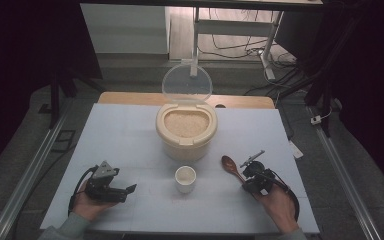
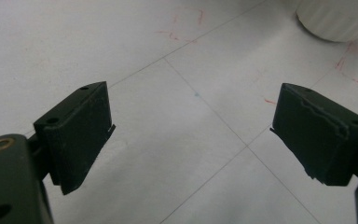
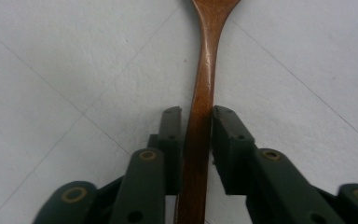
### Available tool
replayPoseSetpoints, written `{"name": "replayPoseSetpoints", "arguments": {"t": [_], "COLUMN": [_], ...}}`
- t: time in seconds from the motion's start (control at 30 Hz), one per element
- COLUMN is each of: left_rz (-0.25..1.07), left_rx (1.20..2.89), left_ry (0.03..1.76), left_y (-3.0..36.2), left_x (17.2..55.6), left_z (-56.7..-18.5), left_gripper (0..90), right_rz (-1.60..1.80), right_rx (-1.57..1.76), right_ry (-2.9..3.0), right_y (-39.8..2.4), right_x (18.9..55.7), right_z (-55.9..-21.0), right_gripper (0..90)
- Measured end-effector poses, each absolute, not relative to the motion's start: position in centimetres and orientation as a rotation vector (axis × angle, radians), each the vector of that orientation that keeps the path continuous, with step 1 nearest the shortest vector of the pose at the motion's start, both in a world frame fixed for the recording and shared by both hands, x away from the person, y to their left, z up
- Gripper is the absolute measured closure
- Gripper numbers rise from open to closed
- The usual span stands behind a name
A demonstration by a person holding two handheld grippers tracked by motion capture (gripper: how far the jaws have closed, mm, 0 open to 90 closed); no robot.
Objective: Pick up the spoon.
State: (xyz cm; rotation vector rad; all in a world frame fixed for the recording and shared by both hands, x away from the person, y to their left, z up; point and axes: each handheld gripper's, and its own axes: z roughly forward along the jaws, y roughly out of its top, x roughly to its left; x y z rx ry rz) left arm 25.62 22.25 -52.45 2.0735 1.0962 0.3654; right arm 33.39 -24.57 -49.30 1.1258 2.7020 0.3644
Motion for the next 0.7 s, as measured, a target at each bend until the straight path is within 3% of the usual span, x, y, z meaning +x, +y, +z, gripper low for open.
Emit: {"name": "replayPoseSetpoints", "arguments": {"t": [0.7], "left_rz": [0.369], "left_rx": [2.075], "left_ry": [1.100], "left_y": [22.39], "left_x": [25.58], "left_z": [-52.49], "left_gripper": [11.6], "right_rz": [0.472], "right_rx": [1.154], "right_ry": [2.687], "right_y": [-25.49], "right_x": [33.48], "right_z": [-48.64], "right_gripper": [78.8]}}
